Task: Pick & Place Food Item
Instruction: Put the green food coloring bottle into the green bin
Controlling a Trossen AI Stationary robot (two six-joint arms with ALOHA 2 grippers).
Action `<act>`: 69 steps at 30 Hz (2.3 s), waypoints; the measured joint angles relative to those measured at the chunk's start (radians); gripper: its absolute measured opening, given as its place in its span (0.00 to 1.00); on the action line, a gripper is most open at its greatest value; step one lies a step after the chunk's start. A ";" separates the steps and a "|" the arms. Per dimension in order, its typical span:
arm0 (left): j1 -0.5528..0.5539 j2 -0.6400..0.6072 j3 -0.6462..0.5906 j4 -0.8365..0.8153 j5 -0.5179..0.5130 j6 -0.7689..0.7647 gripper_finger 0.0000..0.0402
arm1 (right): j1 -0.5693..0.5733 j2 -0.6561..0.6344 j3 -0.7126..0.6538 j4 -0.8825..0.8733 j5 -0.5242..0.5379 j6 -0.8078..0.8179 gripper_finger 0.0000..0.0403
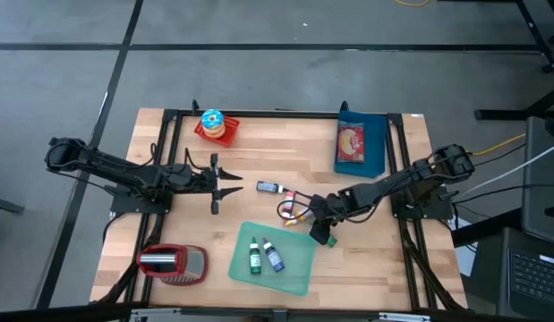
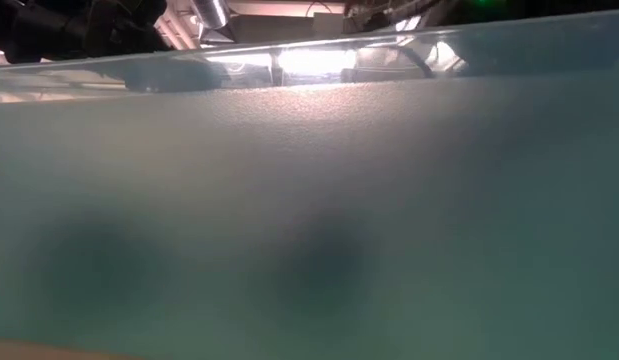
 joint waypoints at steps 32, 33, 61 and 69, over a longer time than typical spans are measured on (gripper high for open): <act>0.000 0.000 0.000 -0.029 0.000 -0.004 0.31 | -0.014 -0.012 -0.084 0.127 0.044 0.119 0.28; 0.000 0.000 0.000 -0.029 0.000 -0.004 0.31 | -0.019 -0.019 -0.085 0.122 0.053 0.119 0.28; 0.000 0.000 0.000 -0.026 0.000 -0.006 0.31 | 0.082 -0.255 -0.081 0.554 0.650 0.231 0.28; 0.003 0.000 0.000 -0.024 0.019 0.014 0.31 | 0.236 -0.061 -0.023 0.606 0.854 0.518 0.28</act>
